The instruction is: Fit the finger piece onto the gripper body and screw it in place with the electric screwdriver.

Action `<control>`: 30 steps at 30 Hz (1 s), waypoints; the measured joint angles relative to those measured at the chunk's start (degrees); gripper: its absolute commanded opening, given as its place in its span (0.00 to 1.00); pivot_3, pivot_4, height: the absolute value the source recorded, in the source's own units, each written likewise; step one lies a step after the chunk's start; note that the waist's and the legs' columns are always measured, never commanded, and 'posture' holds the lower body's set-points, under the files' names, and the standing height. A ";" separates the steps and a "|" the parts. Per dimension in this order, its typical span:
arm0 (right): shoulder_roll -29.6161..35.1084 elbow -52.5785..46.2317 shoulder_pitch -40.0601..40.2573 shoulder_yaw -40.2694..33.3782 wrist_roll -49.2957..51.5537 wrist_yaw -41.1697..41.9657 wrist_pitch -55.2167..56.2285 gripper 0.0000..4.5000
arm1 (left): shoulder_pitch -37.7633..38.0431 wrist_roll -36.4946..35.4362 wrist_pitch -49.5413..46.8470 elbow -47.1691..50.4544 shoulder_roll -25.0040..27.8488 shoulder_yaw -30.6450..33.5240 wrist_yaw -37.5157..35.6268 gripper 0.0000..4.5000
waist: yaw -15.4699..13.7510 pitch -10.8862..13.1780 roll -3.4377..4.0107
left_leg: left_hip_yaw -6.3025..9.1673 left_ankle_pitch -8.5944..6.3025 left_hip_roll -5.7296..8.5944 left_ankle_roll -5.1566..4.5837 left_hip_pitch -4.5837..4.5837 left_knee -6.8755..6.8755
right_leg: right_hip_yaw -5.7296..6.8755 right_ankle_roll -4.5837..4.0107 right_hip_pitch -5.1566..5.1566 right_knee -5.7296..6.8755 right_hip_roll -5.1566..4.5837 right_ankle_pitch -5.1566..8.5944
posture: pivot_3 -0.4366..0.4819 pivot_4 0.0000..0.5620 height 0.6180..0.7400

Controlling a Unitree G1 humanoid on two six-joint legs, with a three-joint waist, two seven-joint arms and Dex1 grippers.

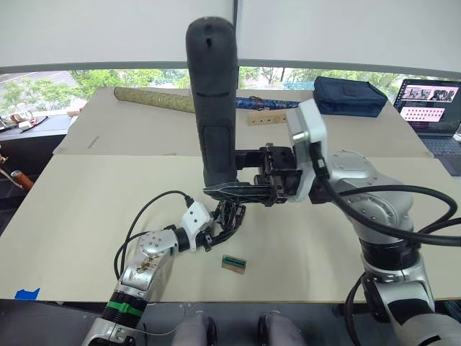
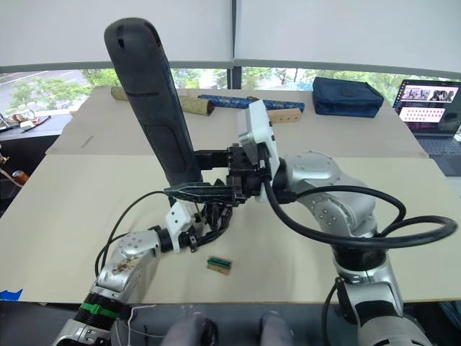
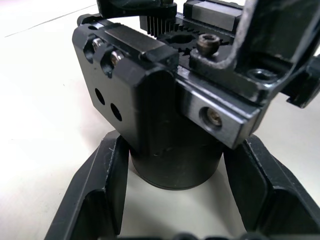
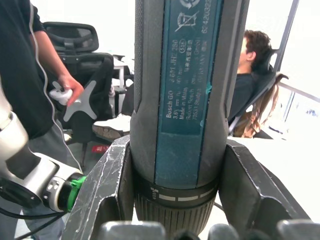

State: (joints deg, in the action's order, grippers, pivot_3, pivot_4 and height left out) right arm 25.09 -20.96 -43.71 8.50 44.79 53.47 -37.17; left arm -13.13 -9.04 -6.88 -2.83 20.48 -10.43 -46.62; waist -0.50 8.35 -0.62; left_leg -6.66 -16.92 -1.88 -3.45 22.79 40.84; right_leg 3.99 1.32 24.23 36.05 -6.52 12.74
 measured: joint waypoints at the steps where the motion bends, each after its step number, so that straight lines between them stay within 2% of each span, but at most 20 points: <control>1: -0.19 0.53 0.00 0.04 -0.71 0.11 0.24 0.43 | 0.01 -0.08 -0.18 0.10 0.04 0.00 -0.06 0.51 | 0.01 0.00 0.00 | 0.00 0.00 0.00 0.00 0.00 0.00 | 0.00 0.00 0.00 0.00 0.00 0.00 | 0.48 0.27 1.00; 18: -4.85 3.51 1.38 2.72 -8.58 2.33 4.58 0.43 | 0.38 -1.69 -2.03 1.46 2.19 0.31 -1.96 0.51 | 0.88 0.00 0.00 | -0.02 0.12 -0.03 0.22 0.03 -0.06 | 0.00 0.01 0.05 -0.09 0.06 0.01 | 0.48 0.27 1.00; 30: -6.60 5.86 -2.95 2.66 -8.66 0.90 4.19 0.43 | 0.98 -1.96 -2.17 2.14 2.83 0.28 -2.16 0.51 | 1.24 0.00 0.00 | -0.03 0.13 -0.03 0.23 0.04 -0.09 | 0.00 0.01 0.05 -0.10 0.06 0.01 | 0.48 0.27 1.00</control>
State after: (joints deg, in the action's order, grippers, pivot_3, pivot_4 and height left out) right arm 18.49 -15.10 -46.66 11.16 36.13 54.37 -32.98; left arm -12.15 -11.01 -9.04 -0.69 23.31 -10.14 -48.77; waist 0.74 8.35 -0.61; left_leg -6.69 -16.79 -1.92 -3.22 22.83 40.74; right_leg 3.99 1.33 24.28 35.95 -6.46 12.75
